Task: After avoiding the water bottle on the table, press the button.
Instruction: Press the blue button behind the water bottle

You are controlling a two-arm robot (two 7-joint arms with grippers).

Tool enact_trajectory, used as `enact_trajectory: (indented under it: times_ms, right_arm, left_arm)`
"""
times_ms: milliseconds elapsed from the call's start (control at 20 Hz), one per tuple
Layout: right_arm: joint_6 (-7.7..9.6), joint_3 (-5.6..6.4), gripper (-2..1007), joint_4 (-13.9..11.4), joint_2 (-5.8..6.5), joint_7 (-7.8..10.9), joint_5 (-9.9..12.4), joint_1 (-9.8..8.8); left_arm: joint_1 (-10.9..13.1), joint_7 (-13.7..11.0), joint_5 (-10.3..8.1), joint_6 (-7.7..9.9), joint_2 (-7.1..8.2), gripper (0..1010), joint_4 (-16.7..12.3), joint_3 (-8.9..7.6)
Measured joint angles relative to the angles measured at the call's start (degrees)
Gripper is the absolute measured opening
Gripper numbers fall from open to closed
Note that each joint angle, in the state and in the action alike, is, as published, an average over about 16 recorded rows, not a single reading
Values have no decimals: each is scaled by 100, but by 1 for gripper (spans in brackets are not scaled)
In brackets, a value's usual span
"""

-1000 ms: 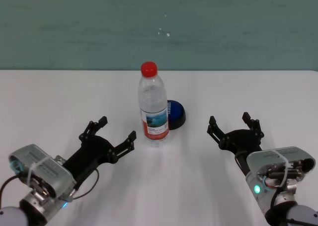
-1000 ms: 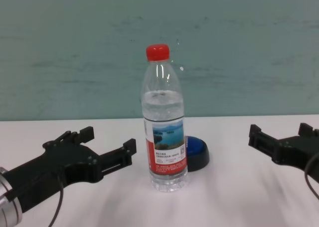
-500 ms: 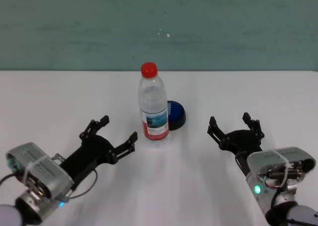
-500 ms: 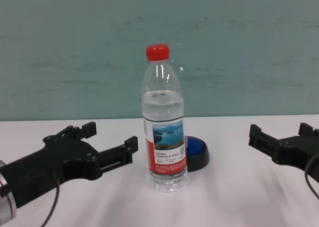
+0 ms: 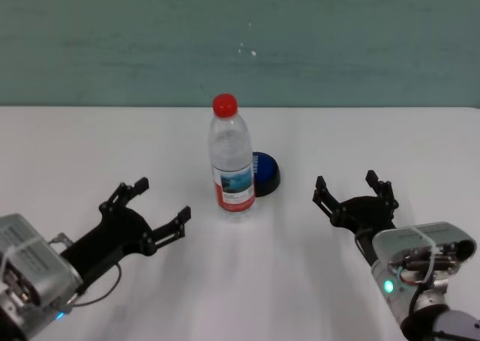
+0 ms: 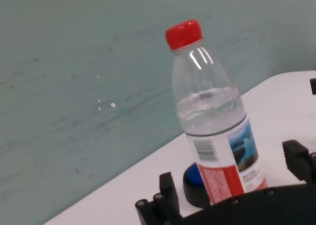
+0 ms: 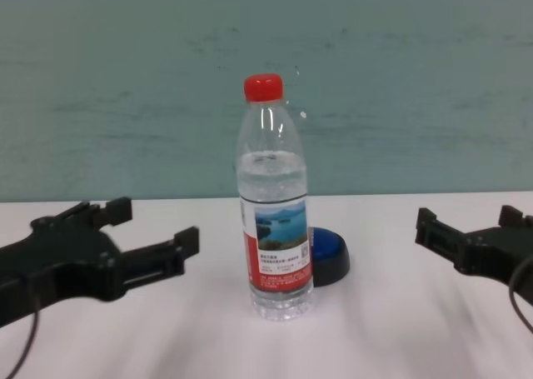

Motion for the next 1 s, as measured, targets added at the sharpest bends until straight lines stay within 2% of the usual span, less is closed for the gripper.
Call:
enact_trajectory:
  times_ms: [250, 550, 800, 1000]
  right_arm:
    - [0, 0, 1003, 0, 0, 0, 0, 0]
    - [0, 0, 1003, 0, 0, 0, 0, 0]
    - [0, 0, 1003, 0, 0, 0, 0, 0]
    - [0, 0, 1003, 0, 0, 0, 0, 0]
  left_arm:
    - [9, -211, -223, -55, 274, 1000, -3, -133]
    - [-201, -534, -492, -234, 508, 1000, 273, -178]
    - [-567, -795, -663, -413, 566, 1000, 710, -77]
    - [-981, -965, -722, -550, 513, 1000, 1192, 91]
